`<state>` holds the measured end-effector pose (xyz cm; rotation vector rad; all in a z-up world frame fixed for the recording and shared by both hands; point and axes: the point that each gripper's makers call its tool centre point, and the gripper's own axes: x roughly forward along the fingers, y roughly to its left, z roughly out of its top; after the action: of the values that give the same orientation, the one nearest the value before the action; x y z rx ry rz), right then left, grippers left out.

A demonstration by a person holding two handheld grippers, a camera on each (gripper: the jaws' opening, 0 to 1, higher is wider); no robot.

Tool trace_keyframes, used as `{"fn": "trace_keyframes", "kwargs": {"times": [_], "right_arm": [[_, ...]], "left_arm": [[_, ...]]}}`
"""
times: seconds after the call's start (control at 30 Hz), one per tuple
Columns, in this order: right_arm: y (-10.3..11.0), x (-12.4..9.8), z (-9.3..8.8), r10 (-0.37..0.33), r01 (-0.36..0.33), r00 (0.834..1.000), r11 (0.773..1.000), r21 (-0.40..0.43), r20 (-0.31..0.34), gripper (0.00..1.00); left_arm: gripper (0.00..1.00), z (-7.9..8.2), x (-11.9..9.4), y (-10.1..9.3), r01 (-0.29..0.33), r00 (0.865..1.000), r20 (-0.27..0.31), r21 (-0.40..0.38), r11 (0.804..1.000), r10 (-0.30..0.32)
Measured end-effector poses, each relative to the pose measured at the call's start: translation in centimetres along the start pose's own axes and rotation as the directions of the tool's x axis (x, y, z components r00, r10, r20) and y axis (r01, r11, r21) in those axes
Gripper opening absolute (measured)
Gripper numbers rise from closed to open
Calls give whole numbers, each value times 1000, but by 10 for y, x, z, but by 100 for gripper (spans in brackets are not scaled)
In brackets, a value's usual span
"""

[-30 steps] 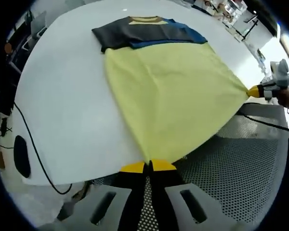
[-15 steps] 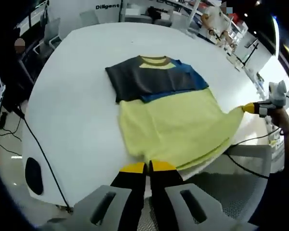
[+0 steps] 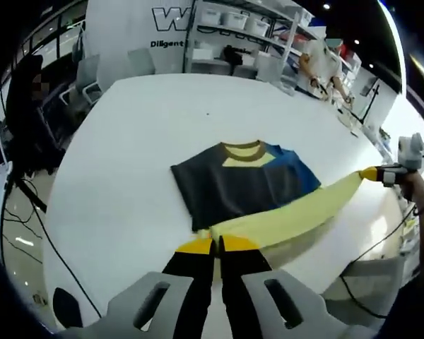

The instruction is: Fold the garment on the visible template until the final outline fits inside the template.

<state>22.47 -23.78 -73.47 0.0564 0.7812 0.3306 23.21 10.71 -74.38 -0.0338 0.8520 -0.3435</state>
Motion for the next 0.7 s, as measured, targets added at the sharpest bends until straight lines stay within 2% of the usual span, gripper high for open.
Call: {"fn": "trace_keyframes", "kwargs": {"times": [0.03, 0.07, 0.17, 0.23, 0.33, 0.37, 0.53, 0.7], "right_arm": [[-1, 6, 14, 1, -1, 999, 1000, 12, 32, 0], [-1, 8, 18, 3, -3, 999, 1000, 10, 38, 0], [-2, 14, 29, 0, 0, 998, 1000, 7, 61, 0], [-7, 26, 43, -10, 9, 997, 1000, 17, 81, 0], [-11, 36, 53, -17, 14, 995, 1000, 25, 95, 0], [-12, 39, 57, -19, 17, 995, 1000, 25, 102, 0], [-22, 56, 73, -44, 37, 991, 998, 55, 128, 0], [-29, 70, 85, -57, 45, 987, 996, 84, 151, 0]], "left_arm": [[3, 9, 4, 2, -4, 1000, 16, 2, 1000, 4], [3, 17, 8, 3, -7, 999, 36, 12, 1000, 6], [3, 25, 13, 6, -12, 999, 48, 4, 1000, 12], [3, 41, 24, 9, -14, 997, 74, 14, 1000, 13], [3, 52, 32, 11, -19, 996, 92, 13, 1000, 17], [3, 61, 37, 13, -23, 994, 110, 19, 1000, 21], [3, 78, 57, 22, -38, 990, 136, 17, 999, 36], [3, 88, 72, 29, -52, 988, 150, 13, 999, 49]]}}
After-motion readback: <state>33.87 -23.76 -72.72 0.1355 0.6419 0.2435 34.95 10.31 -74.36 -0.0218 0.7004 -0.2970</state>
